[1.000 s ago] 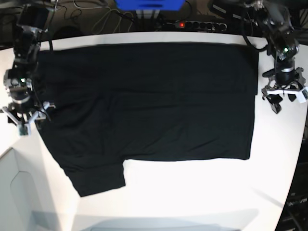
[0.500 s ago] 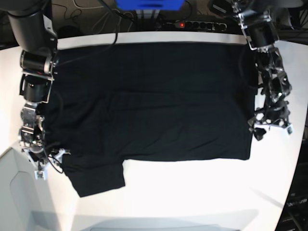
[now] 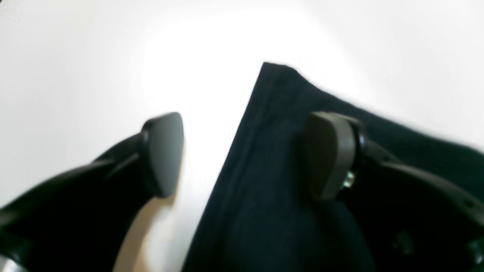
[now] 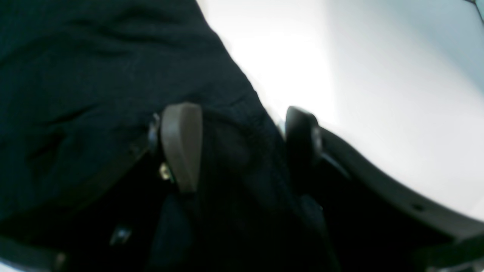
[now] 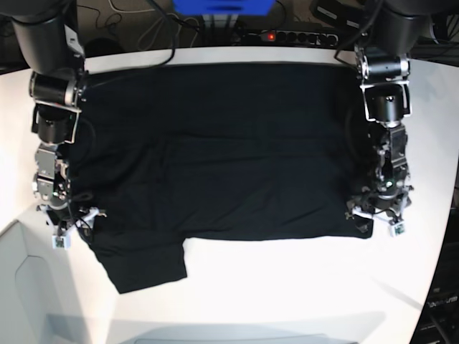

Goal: Fold the T-shirt properly
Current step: 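Grasp the hem corners with both grippers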

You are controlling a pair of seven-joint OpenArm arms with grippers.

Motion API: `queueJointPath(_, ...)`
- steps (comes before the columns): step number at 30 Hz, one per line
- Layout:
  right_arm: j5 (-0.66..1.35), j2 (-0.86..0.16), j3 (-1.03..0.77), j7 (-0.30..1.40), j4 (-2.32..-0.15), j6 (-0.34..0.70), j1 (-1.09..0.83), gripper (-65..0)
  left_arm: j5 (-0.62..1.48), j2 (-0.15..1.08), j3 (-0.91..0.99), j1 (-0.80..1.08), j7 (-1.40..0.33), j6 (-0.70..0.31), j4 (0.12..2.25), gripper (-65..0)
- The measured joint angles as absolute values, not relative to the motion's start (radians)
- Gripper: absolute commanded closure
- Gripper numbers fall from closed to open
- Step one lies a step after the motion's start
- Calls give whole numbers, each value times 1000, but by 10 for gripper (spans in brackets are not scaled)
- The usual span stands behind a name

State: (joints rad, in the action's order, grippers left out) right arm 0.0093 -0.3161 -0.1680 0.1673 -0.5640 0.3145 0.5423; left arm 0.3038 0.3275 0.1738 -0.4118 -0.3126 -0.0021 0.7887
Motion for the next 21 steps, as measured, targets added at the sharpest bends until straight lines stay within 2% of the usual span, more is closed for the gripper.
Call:
queueJointPath(6, 16, -316, -169, 138, -569, 314, 520, -350, 299, 326, 126, -521, -218, -2, 581, -481)
queueJointPath(10, 16, -316, -169, 141, -569, 314, 520, -350, 305, 321, 57, -527, -127, -2, 536, -479)
queueJointPath(16, 29, -323, -132, 141, -569, 311, 520, -335, 304, 313, 18, -532, -124, -2, 537, -464)
queueJointPath(18, 32, -326, -112, 141, -570, 310, 520, -302, 303, 307, 18, -532, -123, -2, 537, -406)
queueJointPath(21, 34, -321, -107, 141, -571, 310, 520, -250, 306, 293, 15, -536, -98, -9, 514, -268)
